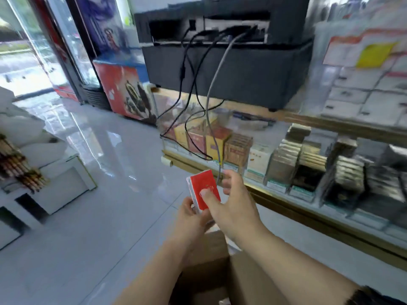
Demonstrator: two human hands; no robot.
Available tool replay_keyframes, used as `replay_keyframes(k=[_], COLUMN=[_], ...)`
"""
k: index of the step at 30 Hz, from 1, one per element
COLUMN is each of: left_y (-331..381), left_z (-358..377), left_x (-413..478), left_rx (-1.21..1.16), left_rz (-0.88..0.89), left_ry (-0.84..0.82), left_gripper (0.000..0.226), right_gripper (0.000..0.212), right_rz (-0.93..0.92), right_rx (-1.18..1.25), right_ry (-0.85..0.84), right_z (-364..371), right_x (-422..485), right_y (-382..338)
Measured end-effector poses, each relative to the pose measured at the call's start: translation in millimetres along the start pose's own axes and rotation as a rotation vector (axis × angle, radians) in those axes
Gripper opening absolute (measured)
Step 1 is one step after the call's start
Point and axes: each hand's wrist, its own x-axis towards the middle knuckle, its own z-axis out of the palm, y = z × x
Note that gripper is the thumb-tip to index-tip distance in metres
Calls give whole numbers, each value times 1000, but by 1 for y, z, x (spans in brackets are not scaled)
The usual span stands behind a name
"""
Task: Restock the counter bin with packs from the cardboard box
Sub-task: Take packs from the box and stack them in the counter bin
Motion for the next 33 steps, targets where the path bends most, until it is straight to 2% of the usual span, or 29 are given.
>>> replay_keyframes(k=[6,13,18,25,30,33], left_y=[129,236,282,320,339,348], left_z=[16,46,70,111,123,124], left_x=[-37,-92,-120,-129,-109,-93], left_rx=[-24,117,199,281,258,225], left_rz=[223,385,451,412,324,350], left_ry=[-127,-155,-211,-299,-412,-352], left_gripper=[29,33,35,50,93,82], right_gripper=[72,90,93,74,68,65], right_rz=[-177,-296,-281,-211,-175,-97], right_rx=[-3,63,9,-27,-30,-69], right_ry=[88,167,274,388,505,555], right_z=[-60,-112,-149,-197,-247,-279], right_x=[-11,-32,-42,-30,-4,22], right_y=[-104,-204,-245,-260,-261,-255])
